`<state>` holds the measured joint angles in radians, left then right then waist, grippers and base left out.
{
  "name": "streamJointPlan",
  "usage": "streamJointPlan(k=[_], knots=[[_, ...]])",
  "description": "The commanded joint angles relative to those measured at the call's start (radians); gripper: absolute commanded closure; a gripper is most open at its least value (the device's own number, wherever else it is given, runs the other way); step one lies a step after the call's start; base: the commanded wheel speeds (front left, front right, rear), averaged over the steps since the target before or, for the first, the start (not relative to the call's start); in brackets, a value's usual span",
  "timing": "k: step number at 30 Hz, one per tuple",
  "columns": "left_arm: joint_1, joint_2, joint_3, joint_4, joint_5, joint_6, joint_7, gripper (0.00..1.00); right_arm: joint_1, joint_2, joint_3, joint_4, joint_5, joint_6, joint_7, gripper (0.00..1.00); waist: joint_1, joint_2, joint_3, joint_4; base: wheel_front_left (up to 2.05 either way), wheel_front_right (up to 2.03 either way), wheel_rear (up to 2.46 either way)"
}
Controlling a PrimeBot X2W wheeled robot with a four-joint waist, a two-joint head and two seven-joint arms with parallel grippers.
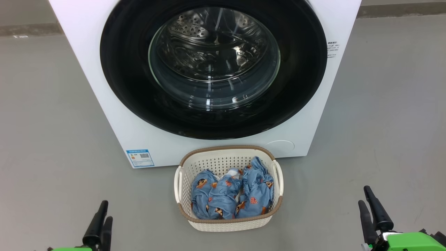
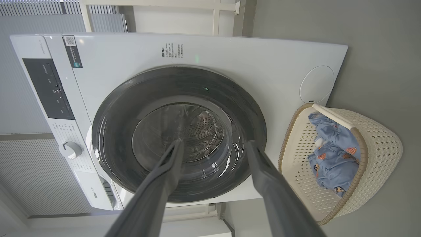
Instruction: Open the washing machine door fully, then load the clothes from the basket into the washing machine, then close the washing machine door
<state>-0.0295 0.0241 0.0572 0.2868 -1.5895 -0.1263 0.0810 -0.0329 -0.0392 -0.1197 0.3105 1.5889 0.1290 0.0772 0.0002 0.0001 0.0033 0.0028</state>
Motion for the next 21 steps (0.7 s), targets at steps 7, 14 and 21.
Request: streamJointPlan(k=[7,14,21], knots=[[-0.025,0.027,0.001,-0.045,0.086,-0.002,-0.028,0.0,-0.03,-0.029,0.025,-0.028,-0.096,0.0,-0.026,0.0,-0.0002,-0.0001,0.001,0.002,0.0,0.0,0.0],[-0.022,0.032,-0.007,-0.057,0.198,-0.002,-0.048,0.0,-0.034,-0.042,0.051,-0.027,-0.201,0.0,-0.047,0.0,-0.0002,-0.0001,0.0,0.004,0.0,0.0,0.0],[-0.017,0.033,-0.012,-0.066,0.315,-0.002,-0.069,0.0,-0.036,-0.051,0.068,-0.019,-0.304,0.0,-0.067,0.0,-0.0002,-0.0001,-0.001,0.006,0.0,0.0,0.0]])
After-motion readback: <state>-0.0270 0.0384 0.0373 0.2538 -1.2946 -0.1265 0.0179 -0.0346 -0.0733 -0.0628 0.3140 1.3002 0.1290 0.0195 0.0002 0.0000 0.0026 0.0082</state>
